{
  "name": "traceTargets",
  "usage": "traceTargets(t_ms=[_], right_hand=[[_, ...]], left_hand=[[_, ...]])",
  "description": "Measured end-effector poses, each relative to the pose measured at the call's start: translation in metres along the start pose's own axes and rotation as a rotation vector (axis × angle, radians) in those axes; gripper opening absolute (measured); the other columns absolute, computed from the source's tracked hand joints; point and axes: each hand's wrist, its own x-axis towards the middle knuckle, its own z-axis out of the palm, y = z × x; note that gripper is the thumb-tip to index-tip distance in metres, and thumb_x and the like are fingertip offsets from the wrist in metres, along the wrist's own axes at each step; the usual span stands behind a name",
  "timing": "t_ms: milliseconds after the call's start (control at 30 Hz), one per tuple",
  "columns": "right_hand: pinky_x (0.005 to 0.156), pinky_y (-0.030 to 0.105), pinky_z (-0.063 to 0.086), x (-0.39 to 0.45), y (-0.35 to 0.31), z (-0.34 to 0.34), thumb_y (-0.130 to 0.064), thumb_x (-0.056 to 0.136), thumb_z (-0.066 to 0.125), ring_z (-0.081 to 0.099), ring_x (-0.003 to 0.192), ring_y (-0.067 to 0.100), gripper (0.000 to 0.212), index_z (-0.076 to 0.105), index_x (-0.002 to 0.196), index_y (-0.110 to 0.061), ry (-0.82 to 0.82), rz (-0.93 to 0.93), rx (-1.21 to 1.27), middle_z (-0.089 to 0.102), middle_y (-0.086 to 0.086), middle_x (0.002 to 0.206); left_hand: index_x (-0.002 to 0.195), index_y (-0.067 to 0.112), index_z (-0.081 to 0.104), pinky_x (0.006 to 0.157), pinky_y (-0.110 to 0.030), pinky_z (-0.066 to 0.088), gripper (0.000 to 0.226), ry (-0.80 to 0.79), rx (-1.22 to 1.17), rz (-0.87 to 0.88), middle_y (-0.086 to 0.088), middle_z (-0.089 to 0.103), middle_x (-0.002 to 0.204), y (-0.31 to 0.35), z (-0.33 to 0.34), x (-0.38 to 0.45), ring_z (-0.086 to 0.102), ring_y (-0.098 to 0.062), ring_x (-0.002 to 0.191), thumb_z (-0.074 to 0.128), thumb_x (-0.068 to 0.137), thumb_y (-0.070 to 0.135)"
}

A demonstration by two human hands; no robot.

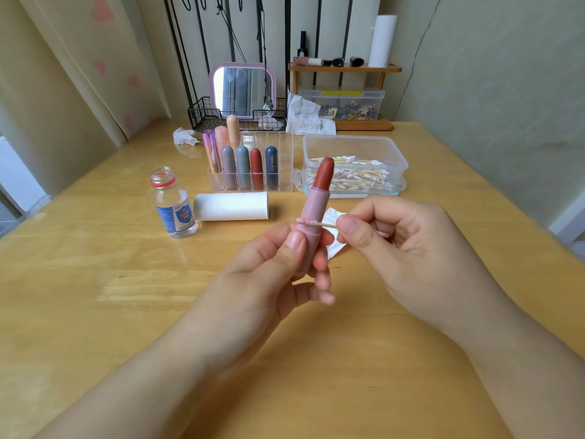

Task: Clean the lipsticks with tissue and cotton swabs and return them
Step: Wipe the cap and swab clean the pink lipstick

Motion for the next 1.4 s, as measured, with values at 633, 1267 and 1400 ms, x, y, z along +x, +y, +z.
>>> traceTargets(t_ms=[633,1267,1400], right_hand=[[0.055,0.007,0.035,0.005,0.004,-0.011,-0.03,0.083,0.059,0.047,0.052,-0.001,0.018,0.061,0.066,-0.023,-0.036,0.023,0.01,0.053,-0.02,0.052],[0.054,0.005,0.035,0.006,0.004,-0.01,-0.028,0.085,0.06,0.048,0.049,-0.002,0.023,0.059,0.067,-0.014,-0.053,0.085,0.088,0.054,-0.019,0.048],[0.051,0.005,0.034,0.004,0.001,-0.004,-0.028,0.079,0.055,0.045,0.045,-0.002,0.022,0.06,0.069,-0.01,-0.062,0.077,0.123,0.05,-0.018,0.044]], left_hand=[[0.109,0.004,0.053,0.065,-0.03,0.049,0.035,-0.125,-0.125,-0.007,0.0,0.045,0.07,0.001,-0.004,0.001,0.04,-0.013,0.058,0.067,0.082,0.022],[0.096,0.003,0.066,0.059,-0.033,0.051,0.028,-0.017,-0.135,-0.059,-0.004,0.048,0.068,0.004,0.0,0.002,0.039,-0.014,0.054,0.05,0.087,0.024],[0.1,0.007,0.048,0.059,-0.03,0.05,0.019,-0.028,-0.062,-0.072,-0.001,0.046,0.065,0.005,0.003,-0.001,0.038,-0.012,0.054,0.053,0.083,0.015]])
